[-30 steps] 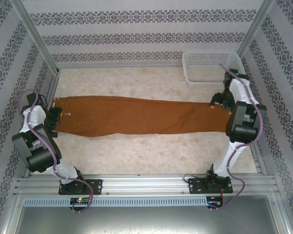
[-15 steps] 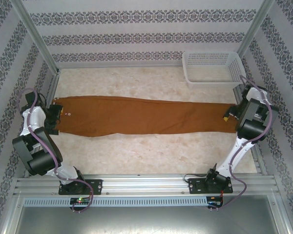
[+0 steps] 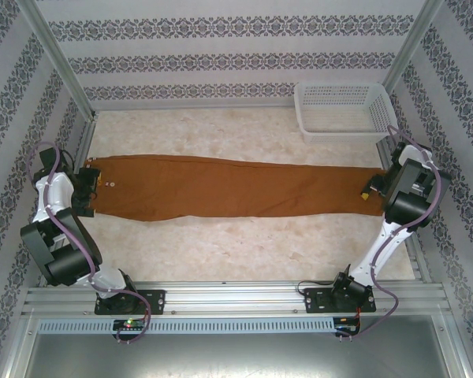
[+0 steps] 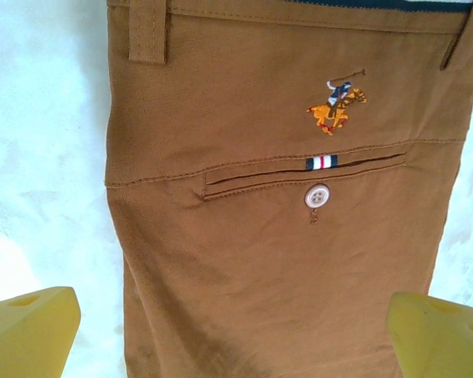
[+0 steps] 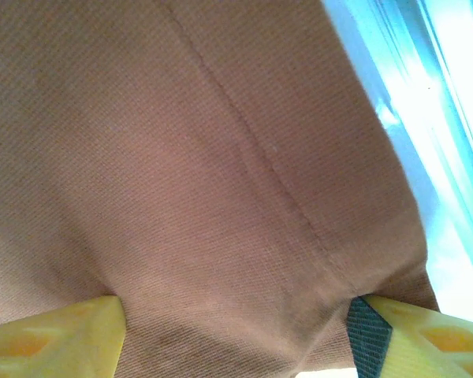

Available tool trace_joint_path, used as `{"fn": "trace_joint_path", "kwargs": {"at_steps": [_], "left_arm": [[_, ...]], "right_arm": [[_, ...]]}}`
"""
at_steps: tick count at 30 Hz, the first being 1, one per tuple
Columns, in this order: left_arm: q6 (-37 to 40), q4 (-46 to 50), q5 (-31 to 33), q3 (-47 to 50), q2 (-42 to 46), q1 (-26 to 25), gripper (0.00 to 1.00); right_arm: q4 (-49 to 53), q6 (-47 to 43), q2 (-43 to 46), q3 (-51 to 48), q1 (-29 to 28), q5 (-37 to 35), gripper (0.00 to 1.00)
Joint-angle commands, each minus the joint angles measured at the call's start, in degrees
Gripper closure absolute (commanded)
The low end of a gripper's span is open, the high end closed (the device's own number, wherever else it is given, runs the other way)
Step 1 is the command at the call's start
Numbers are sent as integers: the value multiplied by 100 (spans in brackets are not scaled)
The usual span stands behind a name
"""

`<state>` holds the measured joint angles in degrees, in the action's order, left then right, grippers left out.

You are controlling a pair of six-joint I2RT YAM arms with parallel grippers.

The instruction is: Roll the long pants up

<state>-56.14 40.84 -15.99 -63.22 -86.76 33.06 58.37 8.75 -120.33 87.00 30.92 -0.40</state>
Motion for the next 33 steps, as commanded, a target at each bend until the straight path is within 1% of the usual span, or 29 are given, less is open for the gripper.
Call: {"fn": "trace_joint_path", "kwargs": {"at_steps": [1,4,6,7,9,10,11,12,17,21,24,26,29,33], "left_arm": [[-81,109,130,88,247,-10,0],[-116,115,128,125,331,-10,0],[-125,131,125,139,356,-13,0],[-121,164,118,132,362,-10,0],[-108,189,115,127,387,-10,0],[-107,181,114,143,405,-10,0],[-116,196,103,141,435,-10,0],[-117,190,101,150,448,-10,0],[-176,129,35,170,540,-10,0],[-196,100,-61,142,540,-19,0],[-195,109,-81,138,555,-27,0],[-204,96,-89,157,585,-39,0],[-219,52,-120,159,634,-78,0],[-196,114,-86,35,671,-193,0]], "right_arm": [[-387,-135,-640,-236,46,-230,25],[-444,-133,-723,-289,38,-181,28],[-473,-131,-768,-320,29,-134,34],[-496,-135,-786,-353,20,-126,41],[-498,-138,-809,-379,-9,-152,61],[-485,-137,-821,-369,-24,-127,75],[-472,-126,-825,-354,-32,-114,91],[-462,-105,-817,-334,-48,-105,100],[-300,172,-472,-110,-123,110,100],[-243,510,305,38,-131,346,100],[16,766,922,245,-212,994,100],[91,874,1460,295,-458,1362,100],[245,903,2179,405,-1116,1571,100],[376,1221,2786,572,-1923,2135,100]]}}
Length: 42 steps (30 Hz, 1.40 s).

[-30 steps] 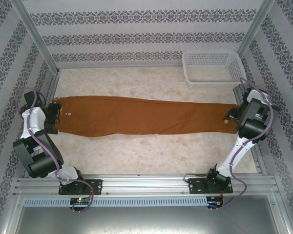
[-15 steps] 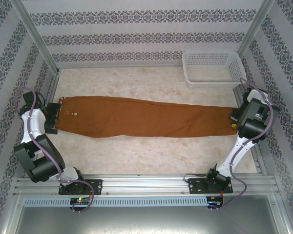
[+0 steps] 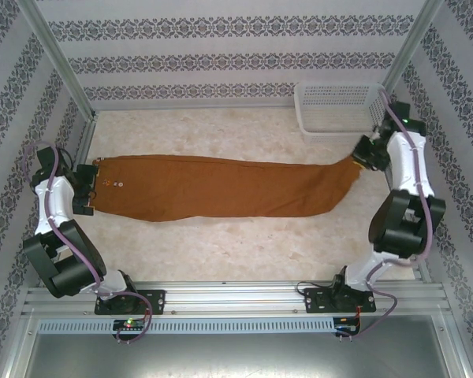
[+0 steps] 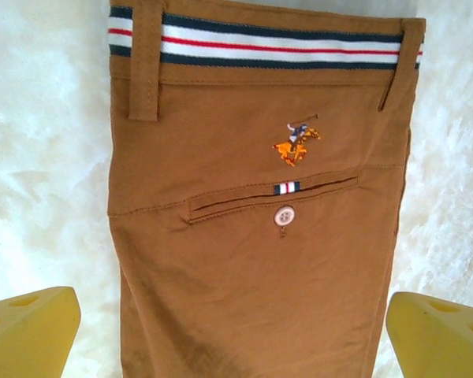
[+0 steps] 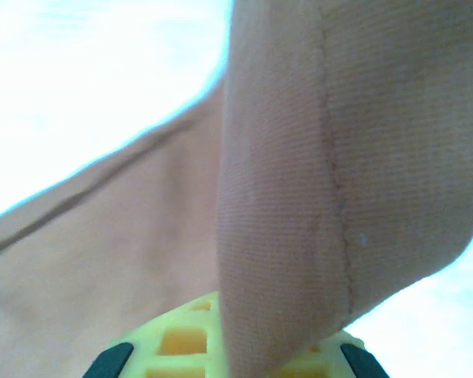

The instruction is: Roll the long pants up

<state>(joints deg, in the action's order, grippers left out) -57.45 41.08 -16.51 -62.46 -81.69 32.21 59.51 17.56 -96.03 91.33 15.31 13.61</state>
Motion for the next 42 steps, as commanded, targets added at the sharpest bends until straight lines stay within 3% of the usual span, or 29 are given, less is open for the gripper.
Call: {"fn": "trace_joint_path", "kwargs": {"at_steps": [1,10,22,30,37,42], "left_arm": [[-64,127,-6,-77,181,-140,0],[-139,307,81,-281,424,-272,0],[-144,488,118,-403,655,-295,0],[-80,555,183,-385,681,-304,0],[-133,494,179,-378,671,-310,0],[-187,451,183,-357,657,-337,0]], "right_arm": [[211,461,501,139,-619,840,100],[-1070,1899,940,219,-2836,1582,100],[-2188,3092,-192,1824,-3854,2732,100],[-2450,3754,-770,2991,-3630,3482,100],[-2235,4385,-1138,4348,-2753,4155,100],[-2734,5063,-1028,4490,-2020,4609,100]]}}
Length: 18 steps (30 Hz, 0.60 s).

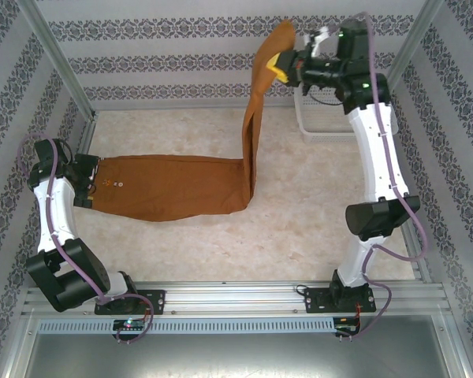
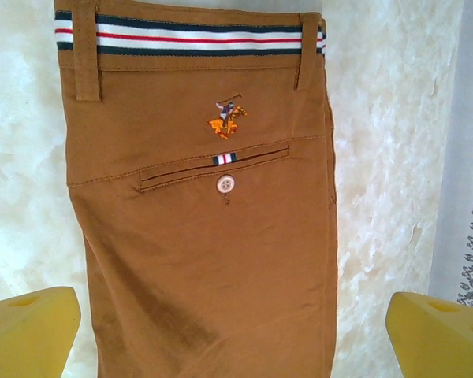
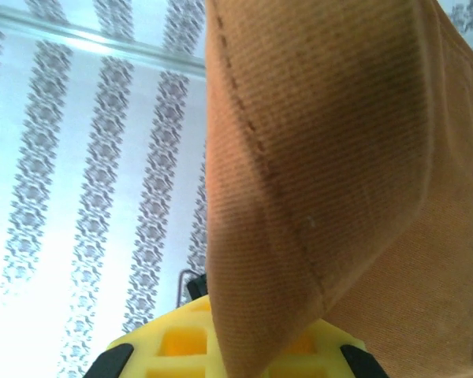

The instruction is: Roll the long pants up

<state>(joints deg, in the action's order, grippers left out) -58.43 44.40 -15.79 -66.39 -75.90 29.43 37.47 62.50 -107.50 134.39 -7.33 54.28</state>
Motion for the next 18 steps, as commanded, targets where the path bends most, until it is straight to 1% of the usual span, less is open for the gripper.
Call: {"fn": "trace_joint_path", "kwargs": {"at_steps": [1,6,12,15,18], "left_arm": [[-104,116,111,21,67,-71,0],[-163,113,161,-67,50,-156,0],[-247,79,209,-130,-27,-334,0],[-230,92,206,-169,-84,-368,0],[-221,86,217,-198,-123,-377,0]], "right_arm": [[-651,692,164,184,407,616,100],[-1425,1541,375,210,1271,1111,100],[-2294,2296,727,144,2601,1423,100],[-2840,2850,781,145,3038,1539,100],[-3305,3299,851,55,3328,1561,100]]}}
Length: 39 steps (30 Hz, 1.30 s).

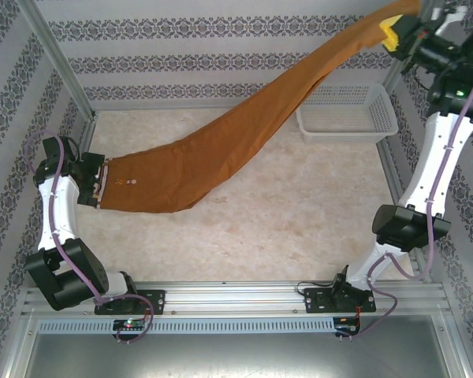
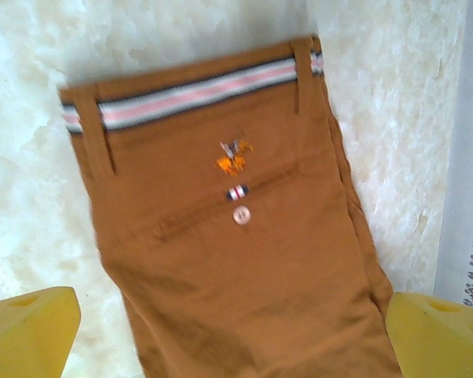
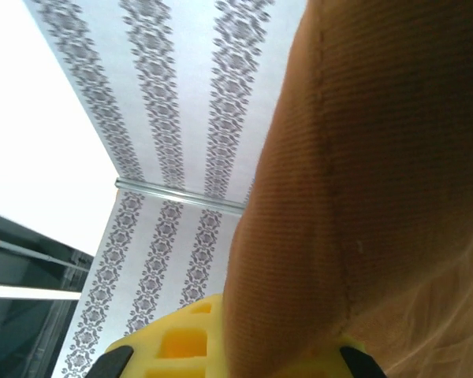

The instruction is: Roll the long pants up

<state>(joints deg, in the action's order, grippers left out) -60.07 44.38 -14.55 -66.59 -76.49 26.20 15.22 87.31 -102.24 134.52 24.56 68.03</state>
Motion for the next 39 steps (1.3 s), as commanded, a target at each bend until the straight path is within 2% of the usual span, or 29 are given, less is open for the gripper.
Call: {"fn": "trace_joint_path", "kwargs": {"at_steps": [1,5,8,12,18,24,28,32,39], "left_arm": [[-52,84,92,-192,-77,-54,0],[-43,55,69,-219,-152,-53,0],[-40,47,56,-217,-211,-58,0],[-72,-32,45,-128,-213,-62,0],[-49,-44,4,-77,-209,-74,0],[91,53,54,-100,-198,-80,0],[109,40,29,-65,-207,-73,0],[145,48,15,-71,-200,-77,0],[181,84,38,-44,-176,-76,0]], "right_arm": [[-1105,855,336,31,204,187,100],[-1044,867,413,-13,350,228,100],[-511,439,493,-23,131,138,100],[804,-776,527,-73,-854,-175,100],[1557,-2098,510,-1085,-2399,-908,100],[1307,-2604,523,-2541,-3592,-1794,100],[1191,-2776,251,-2905,-4318,-2099,100],[945,-2683,-140,-2902,-4895,-2281,100],[920,-2530,-925,-2062,-5486,-2531,100]]}}
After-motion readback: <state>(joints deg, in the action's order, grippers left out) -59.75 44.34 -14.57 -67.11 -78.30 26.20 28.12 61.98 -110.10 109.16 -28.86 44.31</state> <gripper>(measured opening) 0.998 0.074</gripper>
